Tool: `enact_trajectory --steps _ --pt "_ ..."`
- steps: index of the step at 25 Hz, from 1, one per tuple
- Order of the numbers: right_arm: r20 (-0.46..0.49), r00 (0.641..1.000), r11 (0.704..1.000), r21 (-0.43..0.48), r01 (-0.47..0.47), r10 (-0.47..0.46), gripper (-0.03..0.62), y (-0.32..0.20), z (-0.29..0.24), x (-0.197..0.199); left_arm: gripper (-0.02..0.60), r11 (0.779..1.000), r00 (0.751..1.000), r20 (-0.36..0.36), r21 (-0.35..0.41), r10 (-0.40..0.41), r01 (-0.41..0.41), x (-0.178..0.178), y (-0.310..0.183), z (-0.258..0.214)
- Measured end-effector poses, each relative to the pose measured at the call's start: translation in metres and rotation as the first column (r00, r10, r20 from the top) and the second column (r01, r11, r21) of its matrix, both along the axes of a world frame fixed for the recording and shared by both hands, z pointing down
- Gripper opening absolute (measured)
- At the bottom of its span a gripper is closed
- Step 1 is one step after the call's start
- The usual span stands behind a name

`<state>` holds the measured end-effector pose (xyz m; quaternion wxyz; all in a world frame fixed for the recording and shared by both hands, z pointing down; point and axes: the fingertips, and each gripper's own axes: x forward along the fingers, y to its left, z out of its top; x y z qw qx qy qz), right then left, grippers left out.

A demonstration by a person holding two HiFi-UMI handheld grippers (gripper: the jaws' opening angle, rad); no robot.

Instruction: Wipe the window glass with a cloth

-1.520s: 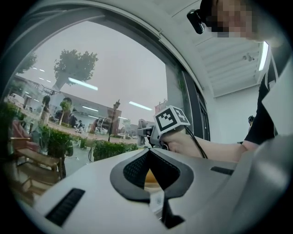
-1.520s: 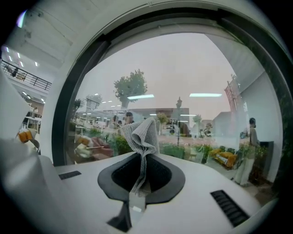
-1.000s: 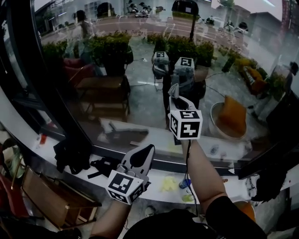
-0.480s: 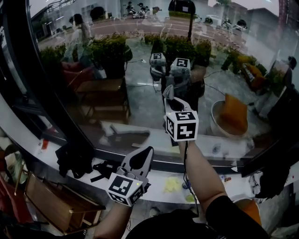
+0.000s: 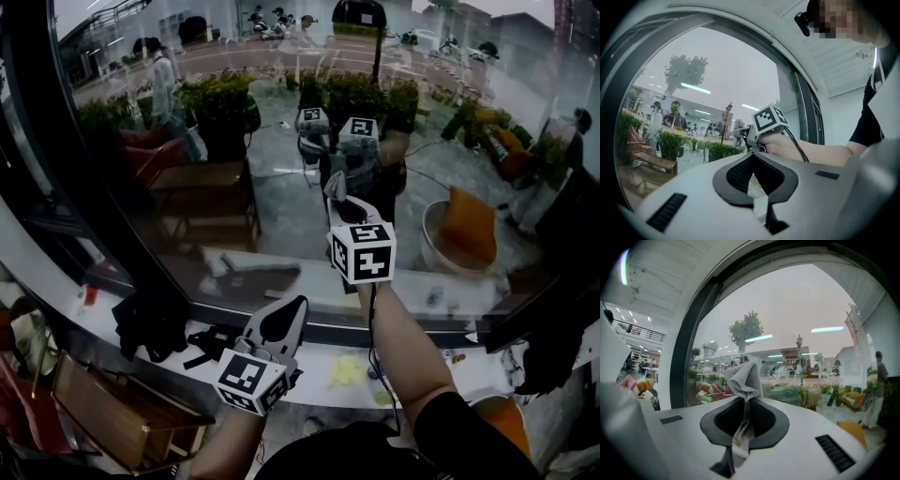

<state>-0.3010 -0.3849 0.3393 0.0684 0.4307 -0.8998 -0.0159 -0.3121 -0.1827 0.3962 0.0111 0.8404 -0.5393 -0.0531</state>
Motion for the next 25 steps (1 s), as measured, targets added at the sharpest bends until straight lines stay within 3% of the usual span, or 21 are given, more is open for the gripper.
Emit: enact_trajectory --steps 8,16,25 --pt "0.021 0.999 1.000 -0.014 0.027 -0.027 0.044 0.006 -0.006 0.001 0.008 1.000 1.000 -0.014 0.004 0.002 -0.002 0.003 -0.001 -0.009" --pt "0.128 0.985 0.994 0.012 0.112 -0.112 0.044 0.035 -0.055 0.006 0.008 0.999 1.000 -0.023 0.031 0.021 -0.020 0.011 -0.007 -0.027" --pt "0.137 0.984 0.990 0.099 0.101 -0.114 0.044 0.044 -0.114 0.019 0.008 0.992 0.996 0.047 0.101 0.075 -0.079 0.025 -0.017 -0.054"
